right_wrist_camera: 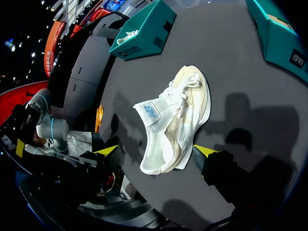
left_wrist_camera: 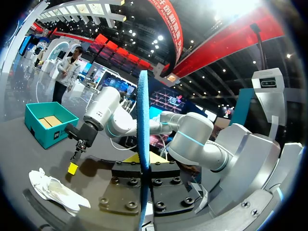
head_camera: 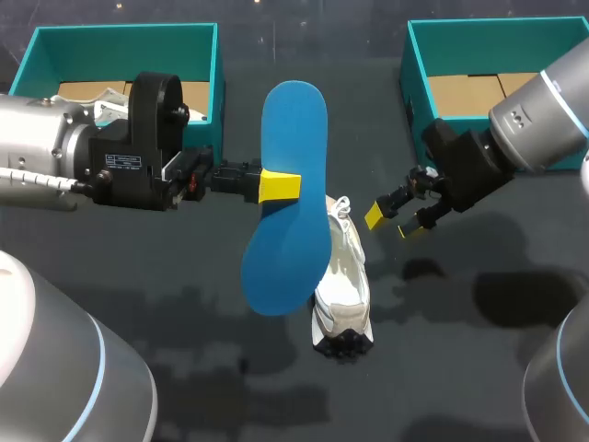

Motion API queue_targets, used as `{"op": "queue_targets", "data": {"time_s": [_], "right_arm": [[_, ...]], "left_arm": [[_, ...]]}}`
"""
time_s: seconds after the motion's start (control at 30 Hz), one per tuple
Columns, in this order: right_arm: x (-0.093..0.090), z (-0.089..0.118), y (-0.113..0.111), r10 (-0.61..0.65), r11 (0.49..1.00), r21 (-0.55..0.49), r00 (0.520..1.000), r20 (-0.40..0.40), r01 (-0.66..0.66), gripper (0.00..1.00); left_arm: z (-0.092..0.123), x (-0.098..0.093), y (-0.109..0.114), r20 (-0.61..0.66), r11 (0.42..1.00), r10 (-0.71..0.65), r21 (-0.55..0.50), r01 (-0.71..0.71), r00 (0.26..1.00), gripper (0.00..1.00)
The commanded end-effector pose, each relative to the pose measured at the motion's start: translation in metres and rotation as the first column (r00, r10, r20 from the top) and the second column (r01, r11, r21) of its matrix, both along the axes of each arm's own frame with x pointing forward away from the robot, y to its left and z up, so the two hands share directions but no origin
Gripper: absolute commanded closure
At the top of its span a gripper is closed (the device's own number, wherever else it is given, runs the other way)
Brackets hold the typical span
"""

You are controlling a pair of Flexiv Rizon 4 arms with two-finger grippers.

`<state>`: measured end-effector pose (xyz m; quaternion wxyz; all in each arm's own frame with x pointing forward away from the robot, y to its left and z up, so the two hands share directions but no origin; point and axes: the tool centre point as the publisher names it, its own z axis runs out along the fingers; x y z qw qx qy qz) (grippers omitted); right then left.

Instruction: Take the shoe out of the shoebox, open the shoe tongue, remove and reinsert the insole, then place the shoe into the shoebox

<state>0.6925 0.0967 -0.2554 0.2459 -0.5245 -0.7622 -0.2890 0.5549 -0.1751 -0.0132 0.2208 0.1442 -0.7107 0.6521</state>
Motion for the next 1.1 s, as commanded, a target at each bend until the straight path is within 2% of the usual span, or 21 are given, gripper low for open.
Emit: {"op": "queue_targets", "data": {"time_s": [0.03,0.13,0.27,0.47,0.5,0.53,0.57,0.93,1.03,1.1], "right_arm": [[0.002,0.007,-0.002,-0.020,0.999,0.050,1.000,0.003,0.020,0.00],[0.002,0.017,-0.007,-0.020,0.991,0.135,1.000,0.012,0.018,0.00],[0.001,0.029,-0.012,0.005,0.970,0.243,1.000,0.027,-0.011,0.00],[0.005,0.043,-0.014,0.023,0.948,0.317,1.000,0.018,-0.027,0.00],[0.005,0.045,-0.015,0.020,0.947,0.322,1.000,0.021,-0.025,0.00],[0.005,0.045,-0.015,0.020,0.947,0.322,1.000,0.021,-0.025,0.00],[0.005,0.045,-0.015,0.020,0.947,0.322,1.000,0.021,-0.025,0.00],[0.005,0.045,-0.015,0.020,0.947,0.322,1.000,0.021,-0.025,0.00],[0.011,0.051,-0.018,0.014,0.931,0.365,1.000,0.004,-0.015,0.00],[0.014,0.058,-0.021,0.016,0.922,0.387,1.000,-0.001,-0.015,0.00]], "left_arm": [[-0.001,0.000,-0.001,0.000,1.000,0.001,-0.002,-0.001,1.000,1.00],[0.000,0.001,-0.001,0.016,1.000,0.008,-0.002,-0.008,1.000,1.00],[0.003,0.007,-0.002,0.136,0.999,0.011,-0.052,-0.004,0.991,1.00],[0.008,0.025,-0.008,0.366,0.996,0.030,-0.085,0.002,0.930,1.00],[0.009,0.030,-0.009,0.427,0.995,0.028,-0.097,0.014,0.904,1.00],[0.009,0.035,-0.010,0.529,0.992,0.038,-0.120,0.031,0.848,1.00],[0.007,0.039,-0.010,0.675,0.989,0.061,-0.139,0.046,0.736,1.00],[0.007,0.039,-0.010,0.675,0.989,0.061,-0.139,0.046,0.736,1.00],[0.006,0.040,-0.012,0.735,0.981,0.104,-0.187,0.053,0.670,1.00],[0.001,0.042,-0.013,0.829,0.983,0.119,-0.177,0.054,0.547,1.00]]}}
